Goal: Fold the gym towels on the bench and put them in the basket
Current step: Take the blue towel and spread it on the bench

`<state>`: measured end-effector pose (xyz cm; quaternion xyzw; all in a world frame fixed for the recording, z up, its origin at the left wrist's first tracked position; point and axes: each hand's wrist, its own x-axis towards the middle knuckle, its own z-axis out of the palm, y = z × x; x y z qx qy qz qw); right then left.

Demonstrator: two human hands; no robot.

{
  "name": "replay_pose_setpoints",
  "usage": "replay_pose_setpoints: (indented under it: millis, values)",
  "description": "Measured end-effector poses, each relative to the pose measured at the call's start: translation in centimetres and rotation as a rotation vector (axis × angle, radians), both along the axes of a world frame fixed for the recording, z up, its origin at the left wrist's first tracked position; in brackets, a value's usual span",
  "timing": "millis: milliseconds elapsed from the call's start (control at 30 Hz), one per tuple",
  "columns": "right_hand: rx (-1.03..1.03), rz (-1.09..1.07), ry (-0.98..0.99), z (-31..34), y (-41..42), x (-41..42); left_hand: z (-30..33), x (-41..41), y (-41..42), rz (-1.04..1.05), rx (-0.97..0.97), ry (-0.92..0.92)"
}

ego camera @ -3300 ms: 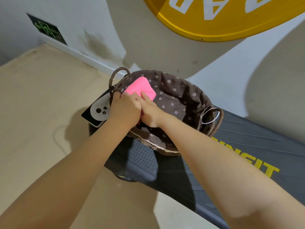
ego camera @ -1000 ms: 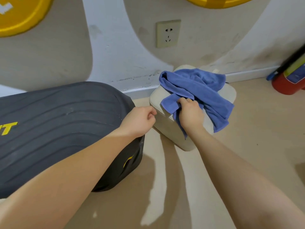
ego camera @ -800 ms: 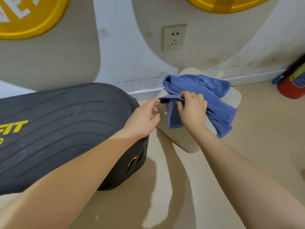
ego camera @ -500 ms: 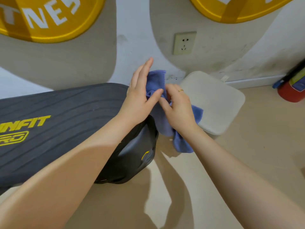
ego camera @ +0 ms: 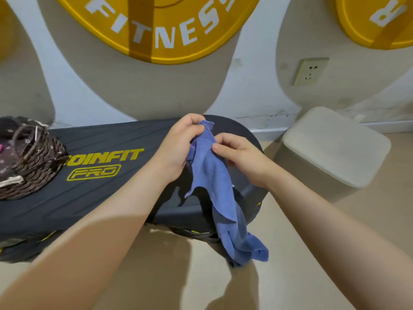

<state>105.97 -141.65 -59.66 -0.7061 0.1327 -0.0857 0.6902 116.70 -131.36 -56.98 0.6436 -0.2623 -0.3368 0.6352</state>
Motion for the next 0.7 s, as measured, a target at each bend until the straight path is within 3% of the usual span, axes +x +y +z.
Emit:
replay_pose_setpoints:
  millis: [133,267,400,467,500,567,633,667,700]
  values:
    - [0.044,0.133,0.158,-2.2,2.3,1.4,-0.2,2.9,3.8,0.096,-0.048,0.075]
    - [-0.072,0.205,0.292,-4.0,5.1,3.4,-0.4,5.7,7.1,0.114,-0.066,0.125]
    - [0.103,-0.003,0.285,-3.4,7.1,6.5,-0.9,8.8,10.9,0.11,0.014,0.048]
    - [0.024,-0.096,0.269,-2.4,7.7,8.1,-1.5,10.3,12.9,0.156,0.12,-0.141]
    - [-0.04,-0.1,0.266,-2.0,8.2,8.9,-1.9,11.1,13.9,0.126,0.253,-0.335]
    - [-0.171,-0.079,0.265,-1.4,9.8,10.6,-3.4,12.4,15.6,-0.057,0.687,-0.693]
    - [-0.303,-0.032,0.296,-1.4,11.8,12.2,-4.8,13.0,16.7,-0.179,1.104,-0.904]
    - [-0.343,-0.004,0.313,-1.6,12.9,12.8,-5.2,13.0,17.1,-0.153,1.185,-1.023]
    - [-0.365,0.01,0.321,-1.8,13.7,13.3,-5.5,12.9,17.3,-0.079,1.126,-1.138]
